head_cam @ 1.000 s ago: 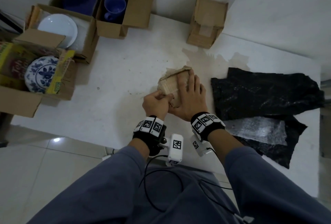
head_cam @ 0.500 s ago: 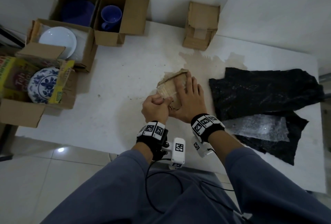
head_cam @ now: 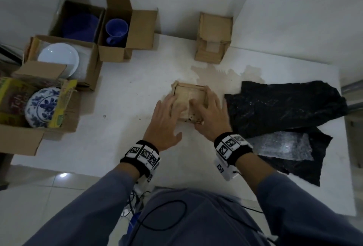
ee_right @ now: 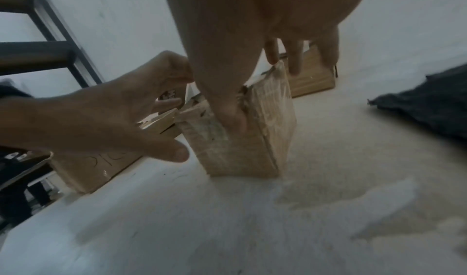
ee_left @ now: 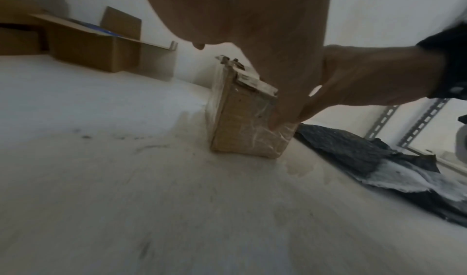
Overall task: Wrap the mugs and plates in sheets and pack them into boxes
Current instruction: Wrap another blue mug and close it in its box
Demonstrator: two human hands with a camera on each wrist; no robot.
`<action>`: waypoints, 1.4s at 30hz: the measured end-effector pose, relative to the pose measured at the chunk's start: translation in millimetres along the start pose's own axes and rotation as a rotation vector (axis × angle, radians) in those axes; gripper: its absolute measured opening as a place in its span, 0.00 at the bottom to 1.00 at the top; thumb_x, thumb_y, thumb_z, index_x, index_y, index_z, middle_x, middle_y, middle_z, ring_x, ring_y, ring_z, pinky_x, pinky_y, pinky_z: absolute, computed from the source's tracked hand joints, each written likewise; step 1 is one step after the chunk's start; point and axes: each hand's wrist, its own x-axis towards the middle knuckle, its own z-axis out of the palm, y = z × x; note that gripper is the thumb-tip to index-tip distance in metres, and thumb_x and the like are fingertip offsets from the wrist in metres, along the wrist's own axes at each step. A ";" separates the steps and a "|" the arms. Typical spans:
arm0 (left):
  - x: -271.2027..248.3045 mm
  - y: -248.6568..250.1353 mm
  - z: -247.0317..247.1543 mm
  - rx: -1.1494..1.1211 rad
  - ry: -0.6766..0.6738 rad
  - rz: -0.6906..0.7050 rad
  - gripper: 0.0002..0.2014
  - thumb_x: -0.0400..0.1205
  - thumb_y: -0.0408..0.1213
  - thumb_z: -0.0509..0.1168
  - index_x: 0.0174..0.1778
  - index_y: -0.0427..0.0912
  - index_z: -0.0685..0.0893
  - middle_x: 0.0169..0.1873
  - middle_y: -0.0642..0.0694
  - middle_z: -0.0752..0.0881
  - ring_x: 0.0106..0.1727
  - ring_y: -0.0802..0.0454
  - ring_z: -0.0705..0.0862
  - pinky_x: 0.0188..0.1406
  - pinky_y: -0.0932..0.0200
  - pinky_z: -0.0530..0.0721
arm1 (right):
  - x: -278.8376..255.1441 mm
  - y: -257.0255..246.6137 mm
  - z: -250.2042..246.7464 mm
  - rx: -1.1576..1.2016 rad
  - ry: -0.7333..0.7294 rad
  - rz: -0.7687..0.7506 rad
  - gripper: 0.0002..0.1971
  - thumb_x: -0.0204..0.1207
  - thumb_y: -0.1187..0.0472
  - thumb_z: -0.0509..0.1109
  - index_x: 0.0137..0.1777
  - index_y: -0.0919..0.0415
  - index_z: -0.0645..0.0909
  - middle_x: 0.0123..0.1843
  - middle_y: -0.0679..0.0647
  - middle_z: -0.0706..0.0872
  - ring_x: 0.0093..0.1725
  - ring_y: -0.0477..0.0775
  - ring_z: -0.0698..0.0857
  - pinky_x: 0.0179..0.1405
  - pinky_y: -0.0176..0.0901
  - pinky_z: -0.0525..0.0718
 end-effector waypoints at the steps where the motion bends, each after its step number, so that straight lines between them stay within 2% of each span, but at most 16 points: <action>1: 6.8 0.1 1.1 0.072 -0.052 0.017 0.46 0.64 0.45 0.75 0.80 0.41 0.67 0.82 0.33 0.57 0.85 0.34 0.53 0.79 0.31 0.60 | -2.7 0.6 6.5 0.104 0.001 0.015 0.40 0.65 0.58 0.78 0.78 0.45 0.67 0.86 0.63 0.51 0.77 0.71 0.66 0.68 0.70 0.75; 3: 16.2 0.5 6.6 0.165 -0.092 0.020 0.47 0.67 0.39 0.72 0.83 0.43 0.61 0.84 0.32 0.52 0.86 0.34 0.47 0.80 0.30 0.56 | -1.6 2.8 17.0 0.267 -0.006 0.002 0.39 0.68 0.67 0.73 0.79 0.49 0.67 0.85 0.63 0.55 0.73 0.70 0.73 0.59 0.62 0.84; 6: 24.6 0.4 15.2 0.259 -0.079 -0.055 0.43 0.72 0.27 0.62 0.85 0.42 0.55 0.85 0.32 0.48 0.86 0.34 0.43 0.80 0.30 0.54 | 13.7 6.7 20.0 0.322 0.004 -0.028 0.37 0.70 0.71 0.71 0.80 0.51 0.69 0.86 0.62 0.57 0.75 0.67 0.73 0.60 0.59 0.84; 9: 33.6 -11.2 19.6 0.318 -0.064 -0.117 0.39 0.80 0.29 0.60 0.86 0.41 0.51 0.85 0.34 0.46 0.86 0.35 0.44 0.80 0.30 0.55 | 36.4 4.3 15.5 0.282 0.016 -0.057 0.37 0.70 0.67 0.75 0.80 0.47 0.71 0.85 0.60 0.59 0.74 0.65 0.75 0.57 0.55 0.86; 12: 51.6 -32.0 18.8 0.350 -0.049 -0.135 0.39 0.84 0.36 0.61 0.87 0.42 0.46 0.86 0.35 0.46 0.86 0.36 0.45 0.77 0.31 0.62 | 65.4 1.6 9.1 0.339 0.031 -0.090 0.35 0.68 0.70 0.76 0.76 0.52 0.74 0.83 0.62 0.60 0.69 0.69 0.78 0.56 0.57 0.87; 14: 67.5 -42.7 15.4 0.358 -0.041 -0.149 0.41 0.83 0.34 0.62 0.87 0.44 0.44 0.86 0.35 0.47 0.86 0.37 0.47 0.73 0.33 0.70 | 83.7 5.1 0.7 0.427 0.049 -0.114 0.32 0.67 0.70 0.77 0.72 0.54 0.74 0.79 0.60 0.60 0.61 0.67 0.81 0.50 0.56 0.88; 16: 87.2 -52.6 12.0 0.353 -0.036 -0.165 0.43 0.82 0.31 0.63 0.87 0.45 0.44 0.86 0.36 0.48 0.86 0.37 0.47 0.69 0.36 0.75 | 95.7 13.9 -6.3 0.494 0.092 -0.101 0.33 0.66 0.66 0.78 0.71 0.54 0.72 0.77 0.57 0.60 0.57 0.61 0.82 0.49 0.52 0.88; 18: 109.4 -63.1 9.8 0.328 -0.032 -0.170 0.43 0.80 0.30 0.64 0.87 0.45 0.46 0.86 0.36 0.49 0.86 0.36 0.47 0.66 0.38 0.78 | 96.7 25.1 -6.1 0.542 0.128 -0.034 0.35 0.66 0.62 0.79 0.74 0.52 0.69 0.76 0.53 0.60 0.58 0.54 0.81 0.50 0.44 0.86; 21: 146.0 -81.8 7.8 0.307 -0.029 -0.145 0.43 0.78 0.26 0.65 0.87 0.43 0.50 0.85 0.35 0.50 0.86 0.35 0.47 0.65 0.43 0.81 | 82.9 43.4 12.6 0.594 0.053 0.092 0.33 0.70 0.59 0.78 0.74 0.49 0.69 0.73 0.49 0.61 0.54 0.49 0.81 0.52 0.46 0.87; 24: 182.2 -94.9 6.4 0.296 -0.040 -0.134 0.44 0.75 0.18 0.60 0.87 0.42 0.50 0.85 0.34 0.48 0.86 0.35 0.46 0.62 0.45 0.83 | 62.1 57.5 42.4 0.609 -0.058 0.174 0.28 0.71 0.61 0.78 0.70 0.55 0.74 0.70 0.52 0.66 0.54 0.51 0.81 0.56 0.51 0.86; 26: 206.3 -99.0 7.2 0.294 -0.052 -0.151 0.46 0.72 0.16 0.57 0.87 0.41 0.48 0.85 0.34 0.46 0.86 0.34 0.45 0.56 0.48 0.86 | 52.7 61.4 59.4 0.616 -0.088 0.208 0.25 0.69 0.62 0.79 0.66 0.58 0.78 0.71 0.54 0.66 0.60 0.56 0.80 0.62 0.46 0.82; 28: 222.2 -100.4 7.3 0.267 -0.044 -0.157 0.47 0.73 0.15 0.57 0.87 0.41 0.44 0.85 0.34 0.43 0.86 0.34 0.43 0.52 0.49 0.87 | 46.0 57.7 69.0 0.605 -0.064 0.216 0.23 0.66 0.62 0.79 0.62 0.57 0.80 0.72 0.54 0.65 0.61 0.57 0.79 0.61 0.42 0.80; 31: 248.4 -106.3 11.8 0.184 -0.028 -0.145 0.48 0.73 0.15 0.60 0.87 0.41 0.44 0.85 0.33 0.42 0.85 0.33 0.42 0.60 0.45 0.85 | 52.8 53.7 75.9 0.615 0.010 0.250 0.22 0.62 0.60 0.80 0.57 0.55 0.81 0.69 0.54 0.66 0.57 0.56 0.79 0.58 0.47 0.82; 34: 264.9 -115.0 16.5 0.167 0.008 -0.100 0.49 0.73 0.17 0.62 0.87 0.43 0.46 0.85 0.31 0.44 0.85 0.32 0.43 0.71 0.35 0.76 | 60.5 52.8 77.2 0.601 0.031 0.277 0.20 0.61 0.56 0.78 0.53 0.54 0.80 0.66 0.52 0.67 0.54 0.56 0.78 0.54 0.50 0.83; 37: 275.6 -120.8 21.9 0.201 0.041 -0.089 0.49 0.73 0.17 0.65 0.87 0.43 0.48 0.85 0.32 0.47 0.85 0.32 0.46 0.71 0.35 0.76 | 64.9 54.5 76.8 0.590 0.030 0.266 0.19 0.60 0.53 0.76 0.51 0.53 0.80 0.63 0.52 0.67 0.53 0.56 0.78 0.51 0.49 0.83; 42: 280.6 -115.7 25.2 0.267 0.058 -0.133 0.49 0.70 0.21 0.69 0.86 0.43 0.52 0.84 0.31 0.52 0.84 0.31 0.52 0.70 0.34 0.75 | 69.7 57.5 74.3 0.585 0.000 0.261 0.19 0.60 0.54 0.77 0.50 0.54 0.78 0.60 0.51 0.65 0.49 0.55 0.76 0.46 0.47 0.82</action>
